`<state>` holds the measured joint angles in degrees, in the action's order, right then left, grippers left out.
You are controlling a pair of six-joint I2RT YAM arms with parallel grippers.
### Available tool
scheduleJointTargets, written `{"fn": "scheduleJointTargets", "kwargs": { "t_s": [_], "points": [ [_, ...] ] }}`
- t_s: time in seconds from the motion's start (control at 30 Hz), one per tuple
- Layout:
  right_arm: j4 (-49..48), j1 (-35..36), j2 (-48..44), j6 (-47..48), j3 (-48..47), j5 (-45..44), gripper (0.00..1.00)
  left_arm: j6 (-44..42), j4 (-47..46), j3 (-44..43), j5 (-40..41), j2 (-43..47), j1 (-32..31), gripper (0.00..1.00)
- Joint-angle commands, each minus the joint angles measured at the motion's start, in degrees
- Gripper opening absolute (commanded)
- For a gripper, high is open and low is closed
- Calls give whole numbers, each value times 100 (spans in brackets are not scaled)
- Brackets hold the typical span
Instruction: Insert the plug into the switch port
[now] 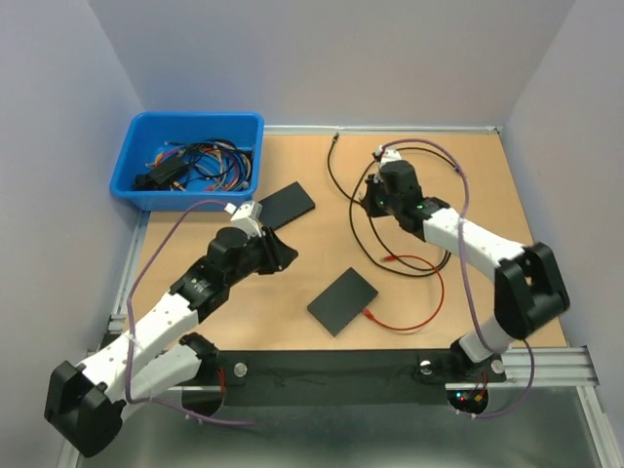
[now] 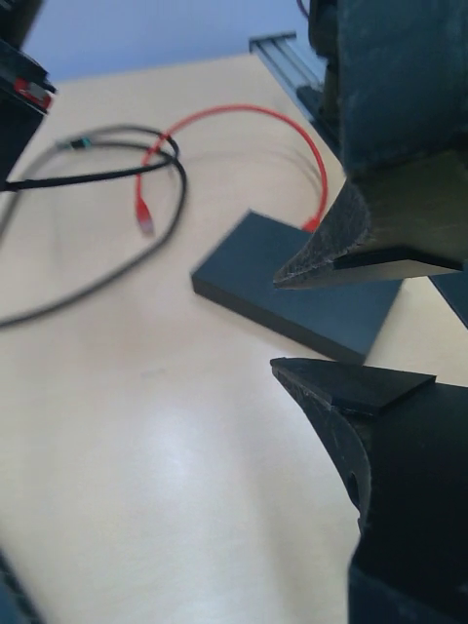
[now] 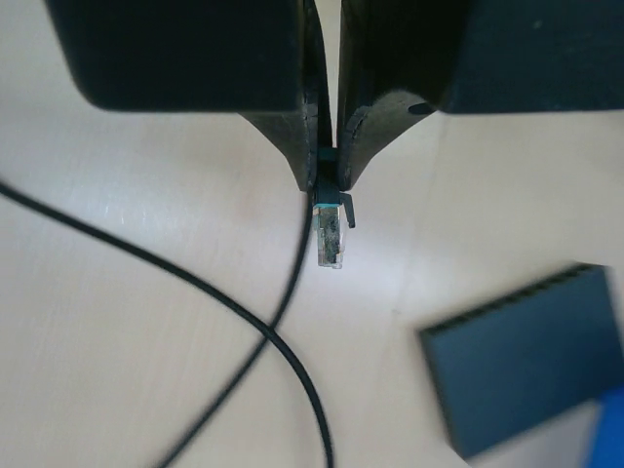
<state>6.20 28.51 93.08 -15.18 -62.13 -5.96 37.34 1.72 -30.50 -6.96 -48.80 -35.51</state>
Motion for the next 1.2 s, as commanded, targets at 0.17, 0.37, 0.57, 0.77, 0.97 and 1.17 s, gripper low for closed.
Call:
{"fn": "scheduleJointTargets", "kwargs": {
  "t_s": [0.17, 0.37, 0.57, 0.77, 0.97, 1.17],
  "points": [
    [-215, -30, -1555, -213, 412, 3588, 0, 237, -2812, -36, -868, 880, 0, 45],
    [-845, -21, -2003, -924, 833, 4961, 1, 756, -4229, 597, -1333, 1153, 0, 45],
    [-1944, -30, -2250, -1759, 1097, 5806, 0, 950, -4751, 897, -1405, 1030, 0, 44],
    [-3622, -21, -2259, -3033, 1660, 6203, 0, 1187, -5259, 1072, -1396, 793, -26, 41],
    [-3828, -30, -2224, -3307, 1739, 6352, 0, 1153, -5480, 1134, -1343, 766, -53, 41],
    [-3863, -30, -2233, -3448, 1625, 6475, 0, 1179, -5716, 1169, -1317, 451, -97, 41]
  ]
}}
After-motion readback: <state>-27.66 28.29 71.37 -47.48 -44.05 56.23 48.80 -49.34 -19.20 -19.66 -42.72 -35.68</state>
